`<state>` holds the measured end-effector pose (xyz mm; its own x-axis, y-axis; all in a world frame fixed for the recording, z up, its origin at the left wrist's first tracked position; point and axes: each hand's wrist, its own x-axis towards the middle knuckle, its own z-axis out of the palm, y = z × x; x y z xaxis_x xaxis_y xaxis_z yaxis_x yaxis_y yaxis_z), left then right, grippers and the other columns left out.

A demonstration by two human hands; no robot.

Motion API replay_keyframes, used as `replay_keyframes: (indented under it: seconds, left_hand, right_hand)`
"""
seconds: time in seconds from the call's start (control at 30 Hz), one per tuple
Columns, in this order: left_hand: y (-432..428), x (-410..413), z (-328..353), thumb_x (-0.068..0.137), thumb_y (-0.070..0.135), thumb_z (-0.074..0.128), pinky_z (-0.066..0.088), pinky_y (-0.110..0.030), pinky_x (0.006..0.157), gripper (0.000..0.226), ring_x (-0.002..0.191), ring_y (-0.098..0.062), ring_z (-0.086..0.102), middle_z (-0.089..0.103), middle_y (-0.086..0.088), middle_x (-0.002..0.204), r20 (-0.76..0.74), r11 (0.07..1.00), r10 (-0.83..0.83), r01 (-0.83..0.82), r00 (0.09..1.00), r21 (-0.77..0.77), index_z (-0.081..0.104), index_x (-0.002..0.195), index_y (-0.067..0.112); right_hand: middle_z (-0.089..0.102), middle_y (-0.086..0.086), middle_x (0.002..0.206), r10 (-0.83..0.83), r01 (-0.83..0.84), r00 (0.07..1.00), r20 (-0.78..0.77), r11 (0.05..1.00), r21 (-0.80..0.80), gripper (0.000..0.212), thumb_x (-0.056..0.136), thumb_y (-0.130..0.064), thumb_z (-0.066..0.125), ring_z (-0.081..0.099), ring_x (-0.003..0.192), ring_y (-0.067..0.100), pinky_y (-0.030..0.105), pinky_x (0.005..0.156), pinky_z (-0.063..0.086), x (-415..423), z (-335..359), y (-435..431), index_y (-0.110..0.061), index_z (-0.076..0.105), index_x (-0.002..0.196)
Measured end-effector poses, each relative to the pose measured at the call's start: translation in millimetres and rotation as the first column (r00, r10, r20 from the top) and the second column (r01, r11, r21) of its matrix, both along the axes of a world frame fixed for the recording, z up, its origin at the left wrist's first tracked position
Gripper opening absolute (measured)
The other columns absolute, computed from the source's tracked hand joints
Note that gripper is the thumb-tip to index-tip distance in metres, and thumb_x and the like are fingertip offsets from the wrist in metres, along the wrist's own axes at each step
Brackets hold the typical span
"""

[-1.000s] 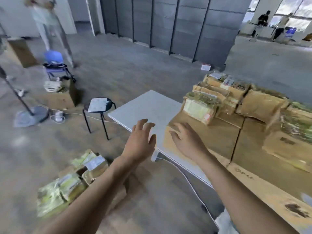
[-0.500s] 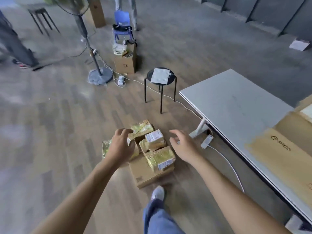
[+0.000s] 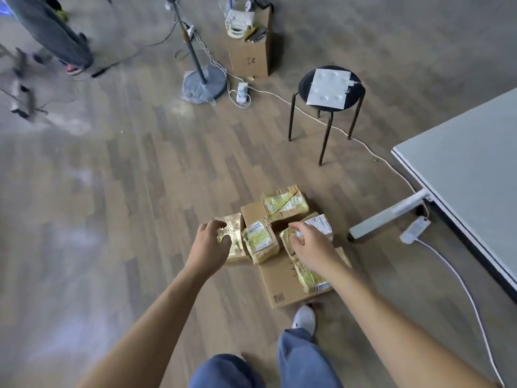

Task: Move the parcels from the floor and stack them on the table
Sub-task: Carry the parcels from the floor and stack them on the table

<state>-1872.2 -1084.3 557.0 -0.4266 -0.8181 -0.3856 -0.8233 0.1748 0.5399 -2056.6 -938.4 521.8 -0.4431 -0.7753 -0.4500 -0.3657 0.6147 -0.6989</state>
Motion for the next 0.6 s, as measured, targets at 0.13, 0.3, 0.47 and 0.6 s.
replay_keyframes:
  seconds: [0.13,0.3,0.47,0.6]
  left_hand:
    - [-41,9,-33,0.091,0.018,0.049,0.044,-0.033,0.094,0.037,0.109,-0.018,0.052,0.046,-0.005,0.129,0.048,0.995,0.026,-0.031,0.999,0.098,0.051,0.128,0.018]
    - [-109,21,-100,0.092,0.019,0.048,0.041,-0.015,0.065,0.038,0.079,-0.001,0.053,0.045,-0.005,0.132,0.114,0.984,-0.053,0.033,0.992,0.175,0.051,0.129,0.018]
    - [-194,44,-203,0.091,0.019,0.049,0.04,-0.019,0.069,0.037,0.076,-0.002,0.051,0.045,-0.007,0.133,0.149,0.959,-0.157,0.115,0.976,0.261,0.052,0.128,0.017]
    - [-260,68,-300,0.088,0.021,0.049,0.046,-0.029,0.076,0.038,0.087,-0.014,0.052,0.048,-0.007,0.127,0.206,0.919,-0.26,0.176,0.943,0.353,0.051,0.126,0.019]
  right_hand:
    - [0.053,0.0,0.137,0.006,-0.008,0.999,0.048,0.999,0.043,0.04,0.101,-0.032,0.042,0.058,0.087,0.003,0.023,0.068,0.046,16,-28,-34,-0.026,0.045,0.14]
    - [0.061,0.0,0.125,-0.097,0.09,0.992,0.076,0.992,0.092,0.039,0.101,-0.03,0.042,0.062,0.071,0.0,0.027,0.065,0.053,48,-77,-88,-0.025,0.044,0.14]
    - [0.058,-0.003,0.129,-0.212,0.198,0.971,0.11,0.972,0.127,0.04,0.102,-0.032,0.041,0.06,0.092,0.001,0.025,0.074,0.052,98,-156,-166,-0.025,0.043,0.141]
    - [0.049,-0.005,0.143,-0.289,0.268,0.951,0.112,0.948,0.17,0.042,0.102,-0.033,0.042,0.054,0.121,0.012,0.026,0.092,0.045,138,-242,-229,-0.025,0.042,0.143]
